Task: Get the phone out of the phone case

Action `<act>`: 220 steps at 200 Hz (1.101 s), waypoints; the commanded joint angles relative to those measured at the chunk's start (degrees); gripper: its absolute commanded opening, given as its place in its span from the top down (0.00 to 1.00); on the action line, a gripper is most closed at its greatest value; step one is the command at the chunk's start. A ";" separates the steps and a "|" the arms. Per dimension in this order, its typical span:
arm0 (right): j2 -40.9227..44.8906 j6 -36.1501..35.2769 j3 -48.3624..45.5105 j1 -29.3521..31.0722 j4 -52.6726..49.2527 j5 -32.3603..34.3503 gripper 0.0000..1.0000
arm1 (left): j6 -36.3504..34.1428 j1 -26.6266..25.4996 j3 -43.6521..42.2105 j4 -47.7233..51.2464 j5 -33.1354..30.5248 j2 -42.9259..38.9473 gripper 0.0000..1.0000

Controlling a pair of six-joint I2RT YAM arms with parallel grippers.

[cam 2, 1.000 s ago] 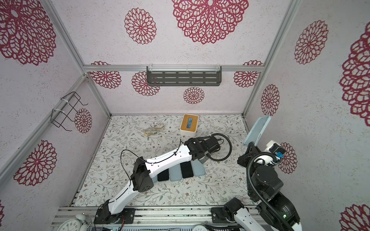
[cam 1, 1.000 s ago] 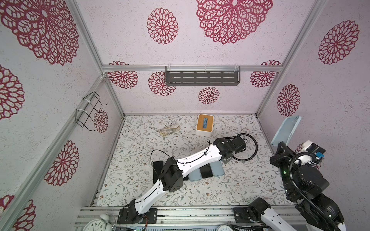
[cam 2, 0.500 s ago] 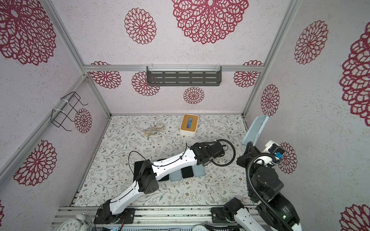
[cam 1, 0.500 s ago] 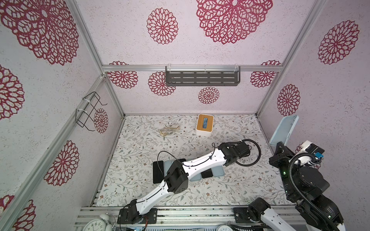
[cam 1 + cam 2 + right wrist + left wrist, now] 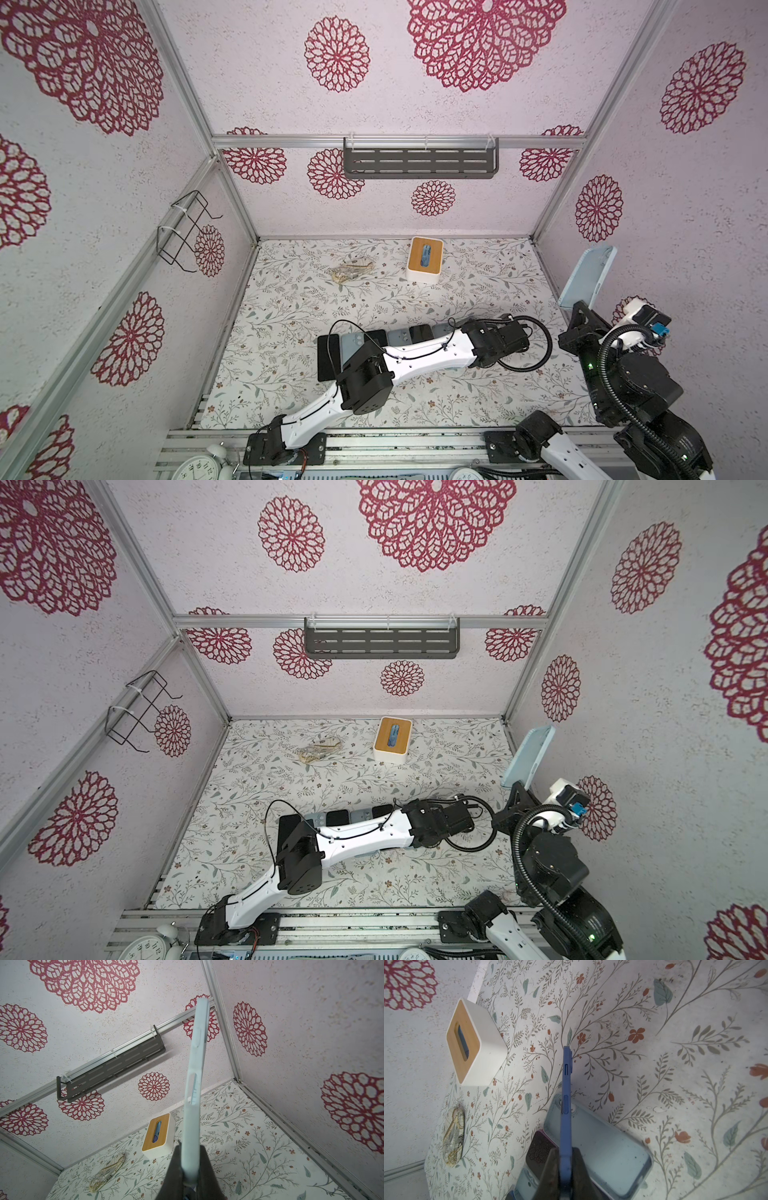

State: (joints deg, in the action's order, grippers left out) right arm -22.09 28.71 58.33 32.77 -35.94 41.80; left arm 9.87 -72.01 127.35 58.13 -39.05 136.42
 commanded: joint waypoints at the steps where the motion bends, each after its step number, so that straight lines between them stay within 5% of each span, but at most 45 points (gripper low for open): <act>1: 2.35 3.02 -1.39 -0.17 -2.46 1.29 1.00 | 2.22 0.58 -5.06 -4.85 -5.52 -9.27 0.91; 51: 3.95 7.66 -9.80 -0.12 -2.84 -4.57 1.00 | 5.08 2.88 -23.26 -14.27 -6.66 -29.15 0.90; 99: -3.94 8.73 -24.24 -0.11 7.36 -13.71 1.00 | 7.26 4.97 -34.61 -17.20 -5.82 -41.13 0.90; 161: -10.98 7.71 -38.01 -0.11 22.26 -20.50 1.00 | 7.54 6.27 -40.50 -19.12 -3.77 -48.34 0.90; 220: -8.80 5.59 -50.08 -0.17 34.34 -21.50 1.00 | 7.33 6.83 -42.45 -20.95 -1.85 -50.06 0.90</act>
State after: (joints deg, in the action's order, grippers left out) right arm -31.44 35.73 10.72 32.77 -10.15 21.17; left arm 16.82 -66.35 85.30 41.78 -40.95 88.95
